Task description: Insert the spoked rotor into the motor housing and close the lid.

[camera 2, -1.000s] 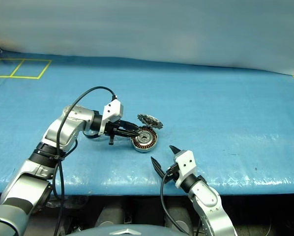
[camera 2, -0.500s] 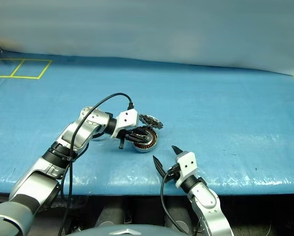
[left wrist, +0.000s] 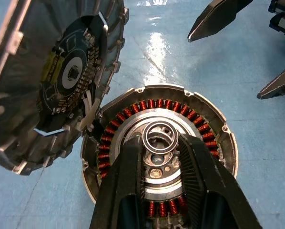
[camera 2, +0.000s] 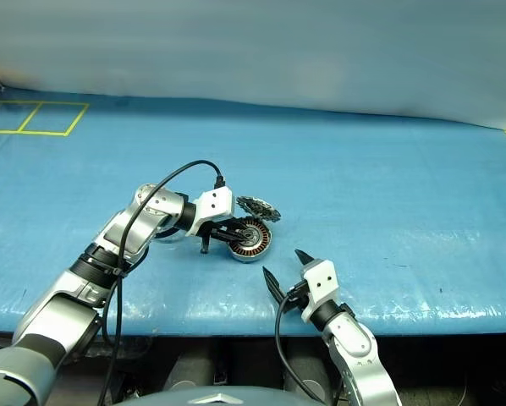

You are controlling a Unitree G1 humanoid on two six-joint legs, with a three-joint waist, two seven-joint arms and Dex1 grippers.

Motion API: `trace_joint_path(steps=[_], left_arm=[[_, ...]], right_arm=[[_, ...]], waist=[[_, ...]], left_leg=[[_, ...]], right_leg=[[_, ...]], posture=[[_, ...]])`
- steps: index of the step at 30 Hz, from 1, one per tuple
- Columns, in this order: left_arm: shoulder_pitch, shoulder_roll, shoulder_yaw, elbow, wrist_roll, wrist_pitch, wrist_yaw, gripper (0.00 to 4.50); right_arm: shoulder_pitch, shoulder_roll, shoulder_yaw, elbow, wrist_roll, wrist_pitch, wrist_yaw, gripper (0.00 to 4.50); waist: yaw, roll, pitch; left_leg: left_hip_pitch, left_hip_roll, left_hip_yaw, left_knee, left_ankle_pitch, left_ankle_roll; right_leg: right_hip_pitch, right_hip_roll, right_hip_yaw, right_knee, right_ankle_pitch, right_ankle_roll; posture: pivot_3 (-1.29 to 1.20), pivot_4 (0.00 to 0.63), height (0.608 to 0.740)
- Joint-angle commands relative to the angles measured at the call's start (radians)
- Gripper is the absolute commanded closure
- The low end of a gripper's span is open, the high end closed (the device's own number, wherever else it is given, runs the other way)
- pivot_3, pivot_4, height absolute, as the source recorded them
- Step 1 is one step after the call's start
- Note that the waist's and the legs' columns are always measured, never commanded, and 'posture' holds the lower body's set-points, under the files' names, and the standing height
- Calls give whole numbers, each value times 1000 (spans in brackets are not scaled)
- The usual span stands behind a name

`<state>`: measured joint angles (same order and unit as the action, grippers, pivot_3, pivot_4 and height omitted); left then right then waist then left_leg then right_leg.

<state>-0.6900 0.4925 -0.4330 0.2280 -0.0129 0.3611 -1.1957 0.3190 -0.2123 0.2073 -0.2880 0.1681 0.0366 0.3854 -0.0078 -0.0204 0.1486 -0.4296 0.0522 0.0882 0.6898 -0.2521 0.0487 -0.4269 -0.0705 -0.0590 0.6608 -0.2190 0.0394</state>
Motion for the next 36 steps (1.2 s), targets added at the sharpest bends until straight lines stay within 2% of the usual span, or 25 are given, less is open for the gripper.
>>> trace_joint_path(steps=[1,15,23,25,27,30,33,36], left_arm=[[-25,-8,19,-7,3,-8,13,3761],[-33,-22,8,6,3,-5,-17,3761],[-21,-6,59,-70,-49,42,-38,1118],[-15,-4,98,-108,-90,77,-32,1118],[0,-3,159,-184,-179,158,-41,1489],[55,26,232,-326,-324,277,-75,2456],[148,70,291,-446,-416,357,-60,3429],[269,98,342,-506,-435,412,34,4461]], right_arm=[[-9,5,0,-22,6,5,3,0],[-4,11,-7,-32,5,26,-5,0],[-4,7,-12,-40,8,48,-6,0],[-3,5,-12,-43,9,51,-5,0],[-2,3,-15,-55,14,61,-3,0],[-11,0,-18,-102,23,111,-13,0],[-44,2,-23,-210,44,326,-71,0],[-125,9,-10,-353,74,571,-130,0]], waist=[[0,0,0],[0,0,0],[0,0,0],[0,0,0],[-1,0,0],[-4,1,0],[-6,2,0],[-5,3,0]], left_leg=[[0,0,0,0,0,0],[0,0,0,0,0,0],[0,0,0,0,0,0],[0,1,0,0,0,0],[0,1,0,0,0,0],[0,1,0,1,0,0],[1,2,0,0,0,0],[2,3,1,0,1,-2]], right_leg=[[0,0,0,0,0,0],[0,0,0,0,0,0],[0,0,0,0,0,0],[0,0,0,0,0,0],[0,0,0,0,0,0],[0,0,1,1,0,0],[0,1,1,1,0,0],[0,1,2,3,0,-1]], posture=[[0,150,740],[0,150,740],[0,150,740],[0,150,740],[0,150,740],[0,150,740],[0,150,740],[0,150,740]])
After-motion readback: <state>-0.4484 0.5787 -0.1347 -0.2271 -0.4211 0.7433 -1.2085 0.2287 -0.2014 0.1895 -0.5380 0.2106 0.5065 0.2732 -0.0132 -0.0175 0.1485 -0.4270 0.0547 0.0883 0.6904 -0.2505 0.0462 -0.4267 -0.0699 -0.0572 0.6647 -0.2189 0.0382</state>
